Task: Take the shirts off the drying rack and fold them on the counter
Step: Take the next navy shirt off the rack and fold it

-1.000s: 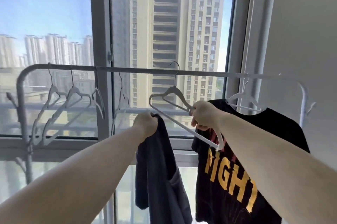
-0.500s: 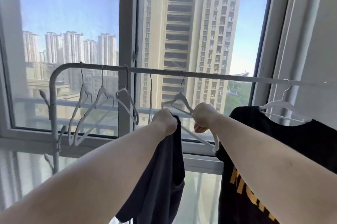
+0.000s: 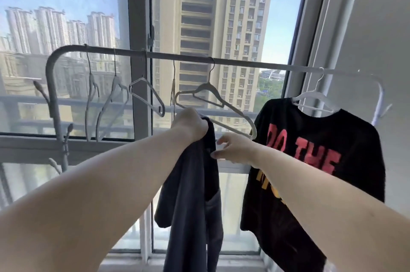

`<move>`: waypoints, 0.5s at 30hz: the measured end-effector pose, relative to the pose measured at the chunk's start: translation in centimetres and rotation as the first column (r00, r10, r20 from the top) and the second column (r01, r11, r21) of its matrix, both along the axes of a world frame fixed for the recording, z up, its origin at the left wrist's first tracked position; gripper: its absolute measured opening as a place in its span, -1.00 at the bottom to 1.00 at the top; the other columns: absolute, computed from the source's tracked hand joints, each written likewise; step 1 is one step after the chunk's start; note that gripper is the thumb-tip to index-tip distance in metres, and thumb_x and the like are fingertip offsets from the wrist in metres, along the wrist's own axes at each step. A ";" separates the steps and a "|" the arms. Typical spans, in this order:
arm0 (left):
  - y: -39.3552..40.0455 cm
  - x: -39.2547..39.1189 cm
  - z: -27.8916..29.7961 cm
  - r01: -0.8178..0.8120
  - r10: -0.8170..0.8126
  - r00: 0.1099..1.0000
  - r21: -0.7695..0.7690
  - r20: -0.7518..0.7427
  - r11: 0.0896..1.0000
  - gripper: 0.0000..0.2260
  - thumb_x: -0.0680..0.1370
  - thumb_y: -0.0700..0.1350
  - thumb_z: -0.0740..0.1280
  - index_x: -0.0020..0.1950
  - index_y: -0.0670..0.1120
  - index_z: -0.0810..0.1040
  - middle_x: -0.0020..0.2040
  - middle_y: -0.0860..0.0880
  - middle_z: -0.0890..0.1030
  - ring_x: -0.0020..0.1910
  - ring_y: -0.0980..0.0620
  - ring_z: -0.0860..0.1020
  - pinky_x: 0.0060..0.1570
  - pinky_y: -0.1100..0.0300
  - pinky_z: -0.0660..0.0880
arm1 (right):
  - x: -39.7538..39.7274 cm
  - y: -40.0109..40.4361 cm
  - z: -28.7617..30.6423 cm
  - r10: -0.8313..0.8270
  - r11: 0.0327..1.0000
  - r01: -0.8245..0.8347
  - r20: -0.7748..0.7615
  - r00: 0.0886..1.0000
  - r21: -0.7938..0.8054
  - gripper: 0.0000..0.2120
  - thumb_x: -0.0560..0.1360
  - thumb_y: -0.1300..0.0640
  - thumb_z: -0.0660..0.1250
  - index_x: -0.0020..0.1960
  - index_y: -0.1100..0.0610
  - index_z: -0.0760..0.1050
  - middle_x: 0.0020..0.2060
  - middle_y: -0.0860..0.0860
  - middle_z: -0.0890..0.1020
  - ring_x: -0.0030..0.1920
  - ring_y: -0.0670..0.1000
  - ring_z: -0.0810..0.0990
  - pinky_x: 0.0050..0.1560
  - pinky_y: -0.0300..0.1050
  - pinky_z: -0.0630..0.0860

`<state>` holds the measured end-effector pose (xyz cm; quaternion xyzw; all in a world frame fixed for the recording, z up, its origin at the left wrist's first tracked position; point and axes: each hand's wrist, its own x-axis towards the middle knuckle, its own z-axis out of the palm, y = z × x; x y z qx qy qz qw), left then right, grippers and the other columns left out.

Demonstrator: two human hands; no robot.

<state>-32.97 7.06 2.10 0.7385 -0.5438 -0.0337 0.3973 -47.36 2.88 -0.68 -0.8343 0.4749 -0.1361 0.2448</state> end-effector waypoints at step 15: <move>19.8 3.7 -10.4 -0.153 0.186 0.939 0.132 -0.290 0.979 -0.77 0.54 0.01 0.32 -0.23 -0.10 0.55 -0.24 -0.05 0.55 -0.16 -0.07 0.50 -0.12 0.15 0.38 | -4.9 7.0 -7.8 -0.170 0.979 0.167 -0.015 0.985 -0.118 -0.71 0.52 0.23 0.13 -0.37 0.09 0.28 -0.19 0.11 0.48 -0.12 0.09 0.41 -0.15 -0.16 0.33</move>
